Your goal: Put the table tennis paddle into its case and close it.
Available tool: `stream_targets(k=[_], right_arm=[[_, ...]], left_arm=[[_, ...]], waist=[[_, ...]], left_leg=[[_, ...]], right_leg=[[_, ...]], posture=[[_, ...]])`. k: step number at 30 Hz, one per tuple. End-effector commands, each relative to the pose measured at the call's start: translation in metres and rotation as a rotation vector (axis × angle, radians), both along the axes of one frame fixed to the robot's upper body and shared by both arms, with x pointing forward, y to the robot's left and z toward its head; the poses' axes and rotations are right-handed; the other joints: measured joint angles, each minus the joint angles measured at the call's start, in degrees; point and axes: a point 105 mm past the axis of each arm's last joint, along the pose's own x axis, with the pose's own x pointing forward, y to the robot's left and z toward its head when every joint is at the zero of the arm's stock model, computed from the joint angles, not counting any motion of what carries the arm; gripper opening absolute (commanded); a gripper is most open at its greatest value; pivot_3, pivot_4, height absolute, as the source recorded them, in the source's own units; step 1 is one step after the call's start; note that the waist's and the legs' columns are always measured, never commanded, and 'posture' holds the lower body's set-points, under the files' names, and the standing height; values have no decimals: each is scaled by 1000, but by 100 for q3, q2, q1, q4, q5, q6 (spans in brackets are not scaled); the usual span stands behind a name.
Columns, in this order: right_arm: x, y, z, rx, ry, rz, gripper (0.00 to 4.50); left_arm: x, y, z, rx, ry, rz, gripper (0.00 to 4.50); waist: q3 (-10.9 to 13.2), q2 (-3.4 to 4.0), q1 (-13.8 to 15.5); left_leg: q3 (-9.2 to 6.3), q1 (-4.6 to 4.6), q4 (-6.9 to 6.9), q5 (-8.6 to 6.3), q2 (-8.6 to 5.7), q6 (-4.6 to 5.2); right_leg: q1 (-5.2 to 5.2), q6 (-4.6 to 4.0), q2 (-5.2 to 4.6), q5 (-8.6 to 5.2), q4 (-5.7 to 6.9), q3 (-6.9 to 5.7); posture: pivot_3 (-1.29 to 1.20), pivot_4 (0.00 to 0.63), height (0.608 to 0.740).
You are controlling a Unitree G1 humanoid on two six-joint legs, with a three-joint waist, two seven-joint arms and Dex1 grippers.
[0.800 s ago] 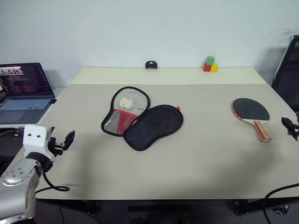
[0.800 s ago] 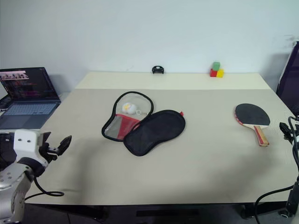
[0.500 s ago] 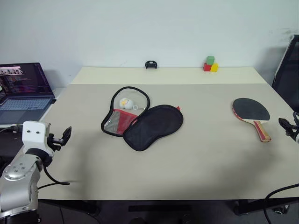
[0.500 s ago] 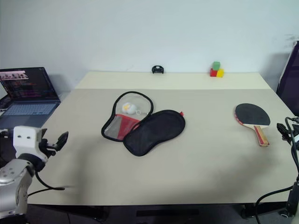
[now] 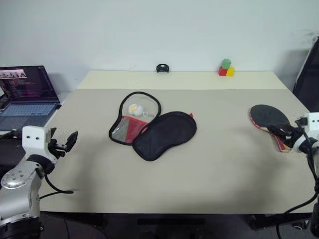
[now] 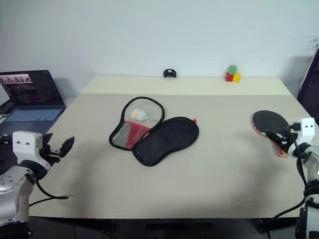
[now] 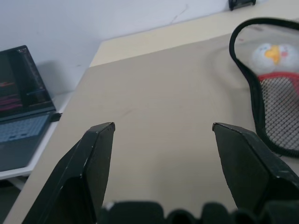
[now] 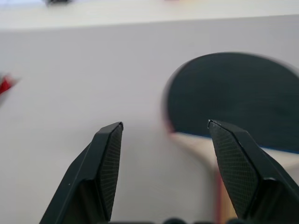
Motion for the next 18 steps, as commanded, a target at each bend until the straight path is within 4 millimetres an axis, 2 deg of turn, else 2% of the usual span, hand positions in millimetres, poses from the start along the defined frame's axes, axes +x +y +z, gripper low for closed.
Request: stream_targets(k=[1,3,7,13,18], right_arm=[[-9,17,24,-47,-42,84,3140],[-12,25,25,-28,-27,101,3140],[-18,58,20,-16,22,209,3140],[-33,134,8,47,137,420,3140],[-32,175,1,90,182,485,3140]], left_arm=[[2,-5,26,21,-66,-67,3663],[3,-9,30,8,-75,-98,3663],[4,-25,36,-8,-75,-231,3663],[21,-64,43,6,-29,-453,3663],[32,-85,41,39,23,-579,3663]], waist=[[0,0,11],[0,0,32],[0,0,28],[-1,-2,42],[-3,-5,32]], left_leg=[[0,-1,-1,0,0,0],[0,0,-3,0,1,0],[2,4,-4,0,2,0],[-3,2,0,0,4,0],[-3,1,2,0,2,0]], right_leg=[[-1,0,0,0,0,-1],[-2,0,0,0,-1,0],[-3,-1,1,0,1,2],[-2,-1,6,0,5,-1],[-4,-1,7,0,2,0]], posture=[[0,150,740],[0,150,740],[0,150,740],[0,150,740],[0,150,740]])
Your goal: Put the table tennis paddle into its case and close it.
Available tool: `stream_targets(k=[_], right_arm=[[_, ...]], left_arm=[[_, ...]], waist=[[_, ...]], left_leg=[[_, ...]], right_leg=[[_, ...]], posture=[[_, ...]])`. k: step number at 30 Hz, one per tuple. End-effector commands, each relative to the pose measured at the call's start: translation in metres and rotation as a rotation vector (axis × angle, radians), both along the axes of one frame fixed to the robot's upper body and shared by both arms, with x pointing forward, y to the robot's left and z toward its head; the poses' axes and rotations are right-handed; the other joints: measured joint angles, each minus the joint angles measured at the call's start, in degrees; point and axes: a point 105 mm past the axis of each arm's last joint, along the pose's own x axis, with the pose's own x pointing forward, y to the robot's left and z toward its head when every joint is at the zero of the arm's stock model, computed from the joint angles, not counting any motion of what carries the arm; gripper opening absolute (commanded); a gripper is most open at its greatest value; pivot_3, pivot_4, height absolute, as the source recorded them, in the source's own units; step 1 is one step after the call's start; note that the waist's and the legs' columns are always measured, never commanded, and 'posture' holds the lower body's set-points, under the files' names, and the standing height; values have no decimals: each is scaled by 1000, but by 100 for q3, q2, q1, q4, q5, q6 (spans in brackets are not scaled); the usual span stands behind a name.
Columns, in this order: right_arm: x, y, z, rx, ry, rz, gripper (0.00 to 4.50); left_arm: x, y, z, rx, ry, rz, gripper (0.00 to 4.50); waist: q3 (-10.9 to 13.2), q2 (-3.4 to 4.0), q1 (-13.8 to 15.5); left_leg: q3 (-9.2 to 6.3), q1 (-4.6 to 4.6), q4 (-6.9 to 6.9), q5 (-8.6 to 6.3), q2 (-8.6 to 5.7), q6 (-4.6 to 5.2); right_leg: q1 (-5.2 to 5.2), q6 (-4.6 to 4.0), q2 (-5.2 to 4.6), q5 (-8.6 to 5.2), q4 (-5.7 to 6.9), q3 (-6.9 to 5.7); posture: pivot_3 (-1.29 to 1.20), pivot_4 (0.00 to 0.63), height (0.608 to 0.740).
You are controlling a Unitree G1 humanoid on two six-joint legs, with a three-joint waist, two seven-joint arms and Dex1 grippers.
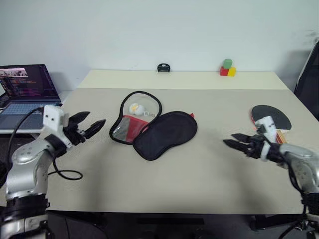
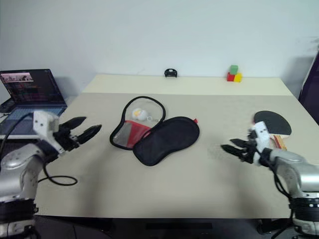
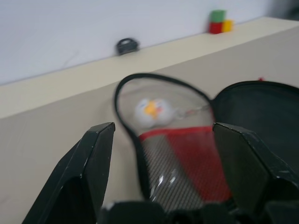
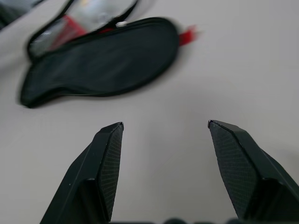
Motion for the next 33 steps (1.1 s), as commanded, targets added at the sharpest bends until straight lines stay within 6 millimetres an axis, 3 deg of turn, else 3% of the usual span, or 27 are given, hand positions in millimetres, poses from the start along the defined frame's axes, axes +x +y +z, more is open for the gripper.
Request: stream_targets(k=[1,5,9,10,21,33], right_arm=[[1,23,8,14,-11,41,3140],[1,50,-4,11,21,100,3140],[4,72,-14,26,72,108,4381],[5,77,-17,23,83,110,4448],[28,123,-33,70,235,84,4448],[33,178,-7,289,328,133,4448]], left_arm=[[4,-7,4,55,4,-59,3663],[11,-21,5,67,11,-130,3663],[10,-31,6,73,17,-190,3663],[9,-34,6,70,22,-209,3663],[-19,-44,1,81,123,-378,3663],[-21,-43,4,82,123,-363,3663]], waist=[[0,0,-7],[0,0,-14],[0,0,-49],[0,0,-69],[-2,-3,-192],[-2,-3,-246]], left_leg=[[0,0,-1,0,0,0],[-4,-4,-1,0,3,0],[-3,-6,0,1,3,-1],[-3,-6,0,1,3,-1],[-2,-2,-1,2,9,-2],[-4,-2,-5,3,17,-5]], right_leg=[[-1,0,0,0,0,0],[-6,0,7,0,0,-2],[-7,0,7,0,0,0],[-7,0,7,0,0,0],[-10,-1,15,0,5,3],[-17,-3,23,1,11,3]], posture=[[0,150,740],[0,150,740],[0,150,740],[0,150,740],[0,150,740],[0,150,740]])
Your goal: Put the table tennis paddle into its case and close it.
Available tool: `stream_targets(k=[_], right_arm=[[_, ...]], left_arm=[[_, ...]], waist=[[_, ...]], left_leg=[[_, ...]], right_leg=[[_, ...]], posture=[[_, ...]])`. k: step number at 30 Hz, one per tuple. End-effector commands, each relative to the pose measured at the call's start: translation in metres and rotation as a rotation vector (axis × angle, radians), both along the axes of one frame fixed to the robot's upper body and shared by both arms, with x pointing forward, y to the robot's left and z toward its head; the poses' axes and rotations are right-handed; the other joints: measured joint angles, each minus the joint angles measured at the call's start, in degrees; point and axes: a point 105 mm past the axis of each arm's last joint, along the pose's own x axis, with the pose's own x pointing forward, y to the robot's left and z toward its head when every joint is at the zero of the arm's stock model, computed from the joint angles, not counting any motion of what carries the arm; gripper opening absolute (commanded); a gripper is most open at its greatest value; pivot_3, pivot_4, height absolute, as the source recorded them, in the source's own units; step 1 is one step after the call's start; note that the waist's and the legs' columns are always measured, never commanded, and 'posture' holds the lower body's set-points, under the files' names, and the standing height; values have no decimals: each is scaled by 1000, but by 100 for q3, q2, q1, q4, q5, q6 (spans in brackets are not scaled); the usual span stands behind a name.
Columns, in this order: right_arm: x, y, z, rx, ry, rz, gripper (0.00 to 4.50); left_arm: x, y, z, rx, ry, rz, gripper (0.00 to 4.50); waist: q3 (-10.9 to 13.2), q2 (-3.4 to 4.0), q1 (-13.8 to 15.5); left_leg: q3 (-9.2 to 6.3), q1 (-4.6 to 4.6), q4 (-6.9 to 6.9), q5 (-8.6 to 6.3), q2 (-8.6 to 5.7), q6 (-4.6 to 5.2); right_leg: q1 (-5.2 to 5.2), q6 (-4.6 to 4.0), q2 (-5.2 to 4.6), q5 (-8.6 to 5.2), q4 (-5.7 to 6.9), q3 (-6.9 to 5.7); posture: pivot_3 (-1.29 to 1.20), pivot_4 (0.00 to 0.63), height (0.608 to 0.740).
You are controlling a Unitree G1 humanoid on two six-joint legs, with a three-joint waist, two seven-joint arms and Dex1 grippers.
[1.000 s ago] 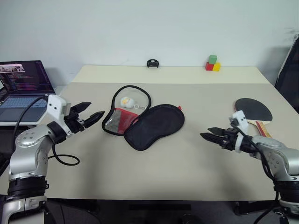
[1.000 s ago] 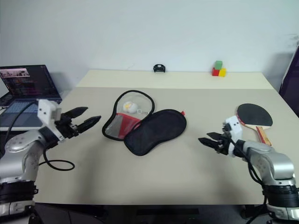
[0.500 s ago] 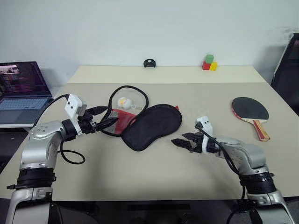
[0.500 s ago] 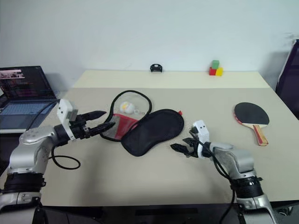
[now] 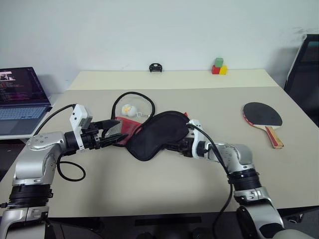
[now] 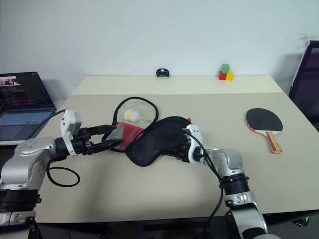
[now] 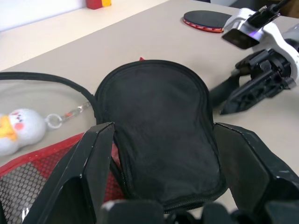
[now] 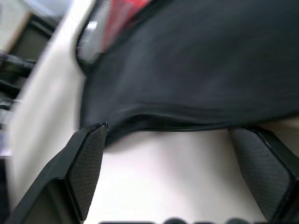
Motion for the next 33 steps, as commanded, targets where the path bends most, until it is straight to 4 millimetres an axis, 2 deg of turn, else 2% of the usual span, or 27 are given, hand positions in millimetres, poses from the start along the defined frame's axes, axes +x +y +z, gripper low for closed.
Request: stream_targets(k=[1,6,13,16,24,27,33], right_arm=[[4,7,19,59,-18,-6,4448],[3,23,15,45,-4,-4,4448],[-4,28,-5,-18,24,-7,4448],[-6,29,-18,-43,54,-31,3860],[-14,28,-31,-47,96,-66,1020],[-15,27,-34,-49,110,-85,85],[-15,23,-33,-37,121,-106,35]], left_arm=[[-4,3,16,2,-59,6,3663],[-4,4,16,3,-62,11,3663],[-3,5,15,13,-64,21,3663],[-4,4,12,18,-61,21,3663],[-9,1,11,23,-64,10,3663],[-11,-1,11,20,-63,6,3663],[-14,1,11,15,-60,12,3663]], waist=[[0,0,-1],[0,0,-6],[-1,-1,-20],[-2,-3,-26],[-6,-7,-34],[-24,-17,-33],[-43,-36,-25]], left_leg=[[0,-1,0,0,0,-1],[-1,-1,-1,0,0,-1],[0,-3,-2,1,-1,-2],[0,0,-3,1,0,-2],[0,1,-7,0,0,-1],[-1,3,-8,0,2,-1],[-3,12,-7,1,1,-2]], right_leg=[[0,0,0,0,-1,0],[-1,0,0,0,-2,0],[-3,0,0,0,-2,2],[-3,0,0,0,0,2],[-3,0,0,0,-2,3],[-3,0,0,0,-1,2],[6,0,0,0,-1,1]], posture=[[0,150,740],[0,150,740],[0,150,740],[0,150,740],[0,150,740],[0,150,740],[0,150,740]])
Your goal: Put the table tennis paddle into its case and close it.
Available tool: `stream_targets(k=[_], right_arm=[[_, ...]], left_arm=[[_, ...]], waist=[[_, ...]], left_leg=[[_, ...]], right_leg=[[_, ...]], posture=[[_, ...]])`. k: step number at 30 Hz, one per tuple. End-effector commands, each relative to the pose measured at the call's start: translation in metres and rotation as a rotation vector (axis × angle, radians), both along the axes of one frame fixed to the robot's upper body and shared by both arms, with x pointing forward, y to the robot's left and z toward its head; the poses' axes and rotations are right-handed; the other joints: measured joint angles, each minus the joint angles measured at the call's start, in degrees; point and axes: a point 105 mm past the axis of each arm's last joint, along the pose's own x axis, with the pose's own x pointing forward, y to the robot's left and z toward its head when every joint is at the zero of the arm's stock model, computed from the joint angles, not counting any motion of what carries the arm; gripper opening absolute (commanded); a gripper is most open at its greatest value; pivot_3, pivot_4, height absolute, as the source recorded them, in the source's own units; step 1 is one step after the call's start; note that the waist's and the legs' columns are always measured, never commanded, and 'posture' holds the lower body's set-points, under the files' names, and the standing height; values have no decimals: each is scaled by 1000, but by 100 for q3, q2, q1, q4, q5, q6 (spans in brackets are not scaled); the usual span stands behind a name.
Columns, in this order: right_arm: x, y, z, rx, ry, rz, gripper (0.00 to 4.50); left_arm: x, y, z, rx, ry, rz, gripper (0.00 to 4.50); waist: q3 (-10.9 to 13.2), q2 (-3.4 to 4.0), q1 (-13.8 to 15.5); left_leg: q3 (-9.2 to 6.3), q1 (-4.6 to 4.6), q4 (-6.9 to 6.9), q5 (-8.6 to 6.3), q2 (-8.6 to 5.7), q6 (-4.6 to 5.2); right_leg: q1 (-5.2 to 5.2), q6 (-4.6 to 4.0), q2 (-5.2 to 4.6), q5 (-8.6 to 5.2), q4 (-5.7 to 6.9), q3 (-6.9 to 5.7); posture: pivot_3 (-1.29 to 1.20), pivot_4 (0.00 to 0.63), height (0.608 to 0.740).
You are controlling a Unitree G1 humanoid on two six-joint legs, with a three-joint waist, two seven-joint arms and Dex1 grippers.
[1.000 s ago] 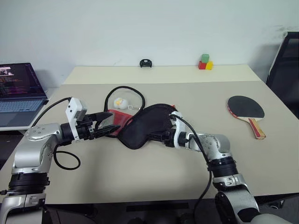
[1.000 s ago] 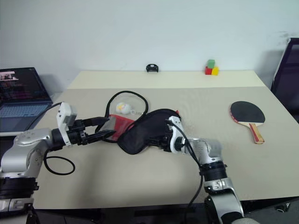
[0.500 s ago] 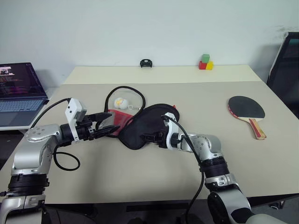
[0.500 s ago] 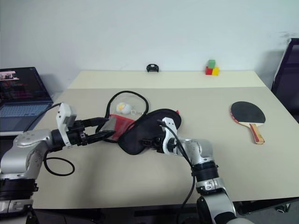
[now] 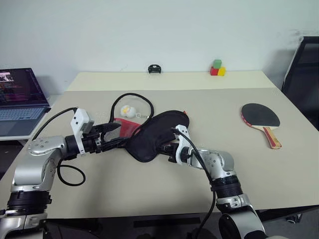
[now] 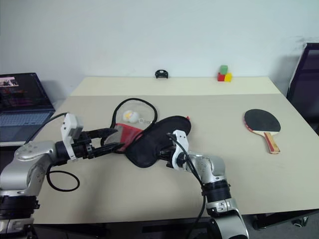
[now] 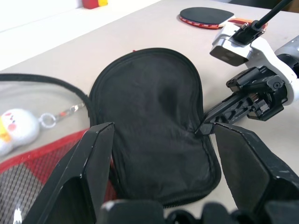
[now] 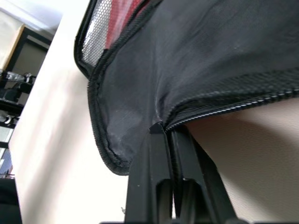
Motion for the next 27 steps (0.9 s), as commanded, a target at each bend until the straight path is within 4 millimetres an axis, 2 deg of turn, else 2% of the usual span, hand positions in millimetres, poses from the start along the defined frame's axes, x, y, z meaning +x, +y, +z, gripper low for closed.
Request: stream_targets(k=[1,5,11,15,20,27], right_arm=[[-5,-4,-12,3,67,-15,35],[-5,-12,-9,9,79,-23,35],[-13,-56,-7,-54,104,-13,35],[-20,-81,-4,-95,116,0,35],[-24,-98,3,-123,113,18,35],[-20,-125,16,-171,87,10,35]], left_arm=[[-5,1,18,3,-60,-8,3663],[-6,0,17,3,-56,-12,3663],[-13,-12,11,6,-27,-67,3663],[-10,-21,10,7,-24,-98,3663],[-6,-36,11,14,-24,-163,3663],[-1,-60,9,9,-20,-249,3663]], waist=[[-1,-1,1],[-1,-1,19],[0,-1,110],[-1,-1,182],[0,0,165],[1,0,138]], left_leg=[[-1,0,0,0,0,0],[-2,-3,-1,0,0,0],[-4,-11,-3,-1,-1,0],[-7,-11,0,-1,-4,0],[-7,-11,2,-1,-5,1],[-5,-14,0,-1,-4,1]], right_leg=[[0,0,0,0,-1,-1],[0,0,0,0,-4,-1],[-1,0,-1,0,-12,-1],[2,0,-1,0,-12,-3],[4,0,-1,0,-9,-3],[3,0,1,0,-11,-2]], posture=[[0,150,740],[0,150,740],[0,150,740],[0,150,740],[0,150,740],[0,150,740]])
